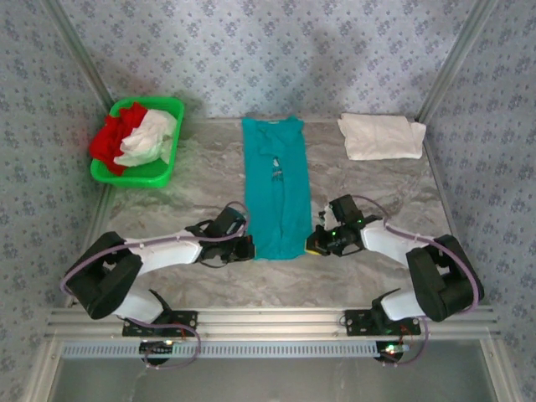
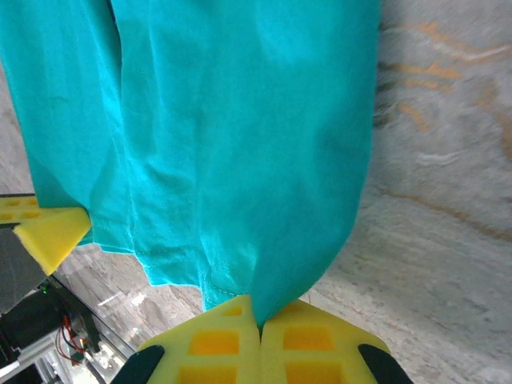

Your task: Fold and stack the t-shirts

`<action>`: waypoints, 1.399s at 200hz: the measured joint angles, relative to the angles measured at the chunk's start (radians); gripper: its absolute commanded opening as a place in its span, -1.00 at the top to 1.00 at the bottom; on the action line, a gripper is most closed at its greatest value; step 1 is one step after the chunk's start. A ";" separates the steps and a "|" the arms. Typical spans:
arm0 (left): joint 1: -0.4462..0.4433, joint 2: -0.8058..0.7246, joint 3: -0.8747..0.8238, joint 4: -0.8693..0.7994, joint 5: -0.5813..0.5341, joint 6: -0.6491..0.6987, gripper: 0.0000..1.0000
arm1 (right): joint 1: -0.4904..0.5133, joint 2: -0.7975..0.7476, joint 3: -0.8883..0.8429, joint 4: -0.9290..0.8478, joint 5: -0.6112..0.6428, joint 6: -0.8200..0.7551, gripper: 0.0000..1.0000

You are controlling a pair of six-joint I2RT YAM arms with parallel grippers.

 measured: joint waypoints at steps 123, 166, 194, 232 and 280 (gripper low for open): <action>-0.217 -0.579 -0.201 -0.201 -0.148 -0.103 1.00 | 0.259 -0.480 -0.157 -0.140 0.187 0.176 1.00; -0.214 -0.478 -0.145 -0.228 -0.193 -0.074 1.00 | 0.258 -0.355 -0.095 -0.174 0.213 0.156 1.00; -0.166 -0.440 -0.067 -0.239 -0.193 -0.032 1.00 | 0.229 -0.301 -0.006 -0.209 0.209 0.126 1.00; -0.058 -0.399 0.006 -0.235 -0.166 0.033 1.00 | 0.135 -0.226 0.129 -0.249 0.167 0.061 1.00; 0.117 -0.302 0.086 -0.223 -0.085 0.148 1.00 | 0.024 -0.032 0.315 -0.289 0.112 -0.060 1.00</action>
